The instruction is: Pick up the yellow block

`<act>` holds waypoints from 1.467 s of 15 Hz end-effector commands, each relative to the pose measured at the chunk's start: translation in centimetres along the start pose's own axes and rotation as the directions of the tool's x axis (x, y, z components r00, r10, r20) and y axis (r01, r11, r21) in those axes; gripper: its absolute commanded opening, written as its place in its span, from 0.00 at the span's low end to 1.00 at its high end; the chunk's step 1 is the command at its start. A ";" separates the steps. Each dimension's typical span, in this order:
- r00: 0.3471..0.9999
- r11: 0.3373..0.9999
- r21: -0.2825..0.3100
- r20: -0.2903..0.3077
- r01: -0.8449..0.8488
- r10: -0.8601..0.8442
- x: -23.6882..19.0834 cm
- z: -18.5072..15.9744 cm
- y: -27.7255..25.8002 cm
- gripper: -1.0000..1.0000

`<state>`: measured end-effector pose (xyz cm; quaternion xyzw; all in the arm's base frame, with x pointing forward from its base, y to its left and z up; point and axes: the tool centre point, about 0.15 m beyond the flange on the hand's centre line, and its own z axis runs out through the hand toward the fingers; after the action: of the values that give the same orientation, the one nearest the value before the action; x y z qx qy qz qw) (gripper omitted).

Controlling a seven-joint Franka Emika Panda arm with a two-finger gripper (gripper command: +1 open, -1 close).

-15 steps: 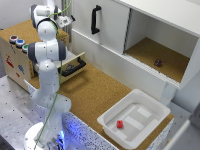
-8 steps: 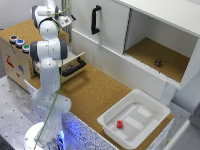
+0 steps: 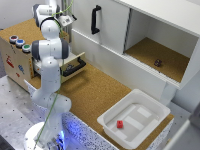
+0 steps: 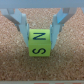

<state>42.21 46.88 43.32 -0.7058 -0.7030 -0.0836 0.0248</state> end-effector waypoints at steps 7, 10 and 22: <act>0.978 0.979 -0.031 0.037 -0.202 0.203 -7.5 -6.6 -5.1 0.00; 0.948 0.948 -0.026 0.008 -0.317 0.318 -12.2 -7.2 -8.6 0.00; 0.590 0.594 -0.027 -0.161 -0.804 0.791 -33.1 -13.4 -10.2 0.00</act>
<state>32.75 21.80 51.13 -0.9178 -0.3957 -0.0333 0.0053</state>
